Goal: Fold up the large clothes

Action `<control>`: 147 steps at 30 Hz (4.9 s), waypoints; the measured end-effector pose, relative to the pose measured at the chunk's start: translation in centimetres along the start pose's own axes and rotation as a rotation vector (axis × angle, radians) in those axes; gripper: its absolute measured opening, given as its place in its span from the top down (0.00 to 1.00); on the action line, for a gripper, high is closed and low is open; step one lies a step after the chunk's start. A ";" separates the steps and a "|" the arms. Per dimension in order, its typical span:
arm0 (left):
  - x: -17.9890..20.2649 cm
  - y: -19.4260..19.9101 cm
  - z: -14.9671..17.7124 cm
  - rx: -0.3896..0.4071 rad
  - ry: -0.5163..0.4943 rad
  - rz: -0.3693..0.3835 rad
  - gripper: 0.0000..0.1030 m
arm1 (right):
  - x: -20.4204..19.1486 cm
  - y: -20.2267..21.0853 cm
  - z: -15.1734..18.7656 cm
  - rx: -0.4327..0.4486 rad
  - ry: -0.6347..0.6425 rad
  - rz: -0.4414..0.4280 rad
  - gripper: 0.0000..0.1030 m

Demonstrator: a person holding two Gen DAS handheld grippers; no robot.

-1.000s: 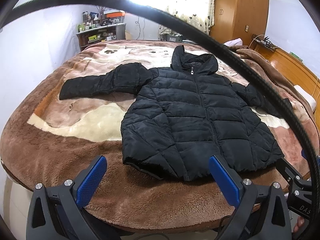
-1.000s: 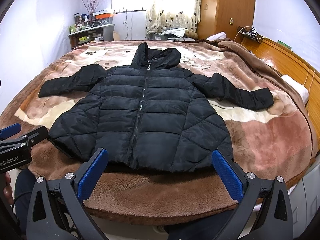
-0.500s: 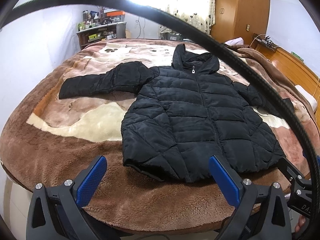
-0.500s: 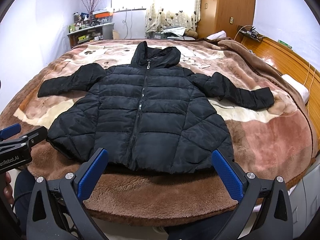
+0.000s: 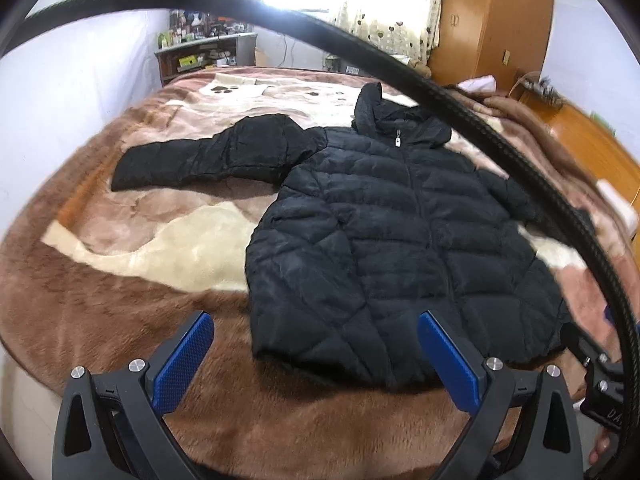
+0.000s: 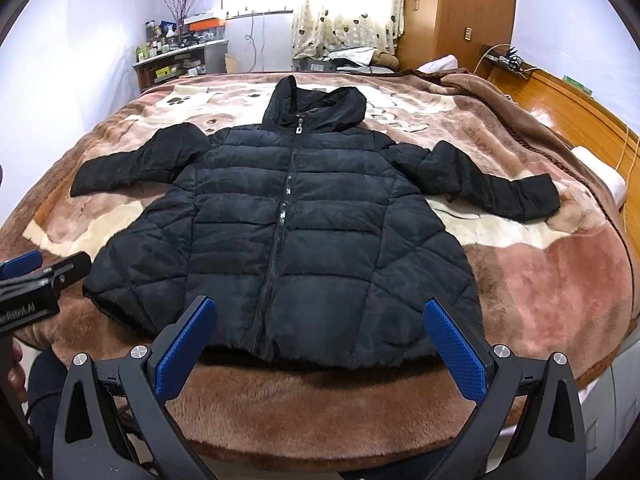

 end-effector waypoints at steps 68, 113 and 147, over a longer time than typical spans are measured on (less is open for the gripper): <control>11.9 -21.2 -25.9 0.052 -0.135 0.129 0.84 | 6.4 -11.5 -10.4 0.110 -0.234 -0.137 0.00; -0.4 -22.3 -23.8 -0.073 -0.057 0.069 0.07 | 1.6 -36.6 -18.8 -0.192 -0.140 -0.298 0.33; 1.8 -33.2 -20.0 -0.253 -0.058 -0.141 0.07 | 12.9 -30.4 -14.3 -0.180 -0.258 -0.173 0.90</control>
Point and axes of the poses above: each gripper's, at about its wrist camera, not at the fingertips, and y roughly against the way its jaws point, x to its right, z to its underside, the point moved 10 cm from there along -y, roughly the way its jaws point, and after that the axes turned 4 degrees about y, right-handed, at the moved point
